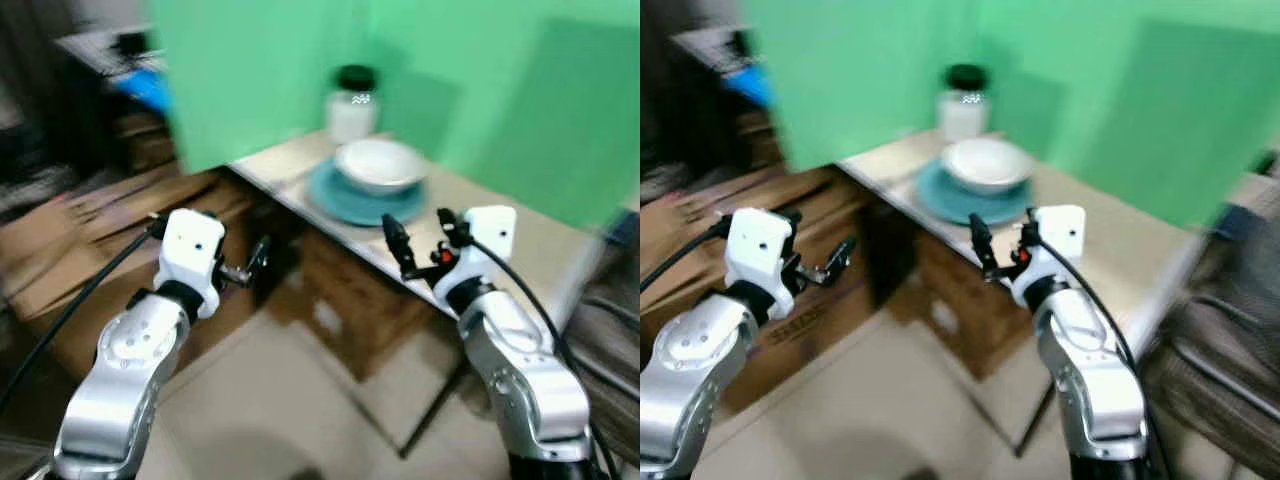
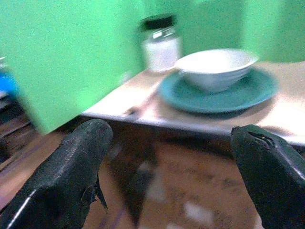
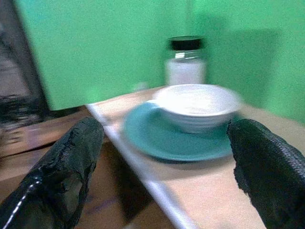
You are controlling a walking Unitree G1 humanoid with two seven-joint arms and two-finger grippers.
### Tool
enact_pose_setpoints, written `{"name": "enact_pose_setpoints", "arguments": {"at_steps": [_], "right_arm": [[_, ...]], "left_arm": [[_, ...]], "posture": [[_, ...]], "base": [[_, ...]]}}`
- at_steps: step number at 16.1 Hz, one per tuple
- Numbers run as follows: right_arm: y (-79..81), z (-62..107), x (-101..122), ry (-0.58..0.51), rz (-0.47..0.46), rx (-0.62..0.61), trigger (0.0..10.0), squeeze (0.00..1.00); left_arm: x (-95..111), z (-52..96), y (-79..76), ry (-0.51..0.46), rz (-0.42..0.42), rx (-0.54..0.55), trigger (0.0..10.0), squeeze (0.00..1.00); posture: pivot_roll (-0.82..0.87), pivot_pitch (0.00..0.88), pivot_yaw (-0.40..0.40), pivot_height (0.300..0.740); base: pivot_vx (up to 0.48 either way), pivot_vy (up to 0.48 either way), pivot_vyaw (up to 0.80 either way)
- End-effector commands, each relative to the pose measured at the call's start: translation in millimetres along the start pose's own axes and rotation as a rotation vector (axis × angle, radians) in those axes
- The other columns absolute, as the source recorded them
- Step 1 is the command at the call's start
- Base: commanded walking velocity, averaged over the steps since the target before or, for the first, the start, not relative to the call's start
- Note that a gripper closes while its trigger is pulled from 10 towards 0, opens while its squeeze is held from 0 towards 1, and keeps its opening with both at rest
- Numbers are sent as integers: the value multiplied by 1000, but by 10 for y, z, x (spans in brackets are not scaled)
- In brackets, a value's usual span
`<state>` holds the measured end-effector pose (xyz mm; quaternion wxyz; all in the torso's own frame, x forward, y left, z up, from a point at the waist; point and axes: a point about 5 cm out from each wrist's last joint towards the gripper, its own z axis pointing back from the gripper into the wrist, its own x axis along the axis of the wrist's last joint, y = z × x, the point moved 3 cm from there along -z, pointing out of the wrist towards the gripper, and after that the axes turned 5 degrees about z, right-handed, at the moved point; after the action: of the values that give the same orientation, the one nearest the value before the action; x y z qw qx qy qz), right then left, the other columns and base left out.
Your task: Setting the table
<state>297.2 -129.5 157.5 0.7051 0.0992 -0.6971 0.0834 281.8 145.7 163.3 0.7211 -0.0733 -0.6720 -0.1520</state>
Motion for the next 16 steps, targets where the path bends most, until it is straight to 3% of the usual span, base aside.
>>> {"name": "enact_pose_setpoints", "arguments": {"at_steps": [1,16], "right_arm": [[-39,-3,0,-1,0,-13,10000,1000],[13,-81,17,-10,-8,7,10000,1000]], "left_arm": [[25,-4,-51,-9,-10,-23,10000,0],[27,-15,-42,-8,-21,-24,10000,0]], "posture": [[153,0,-43,740],[171,0,-53,740]], "base": [[341,0,0],[340,0,0]]}}
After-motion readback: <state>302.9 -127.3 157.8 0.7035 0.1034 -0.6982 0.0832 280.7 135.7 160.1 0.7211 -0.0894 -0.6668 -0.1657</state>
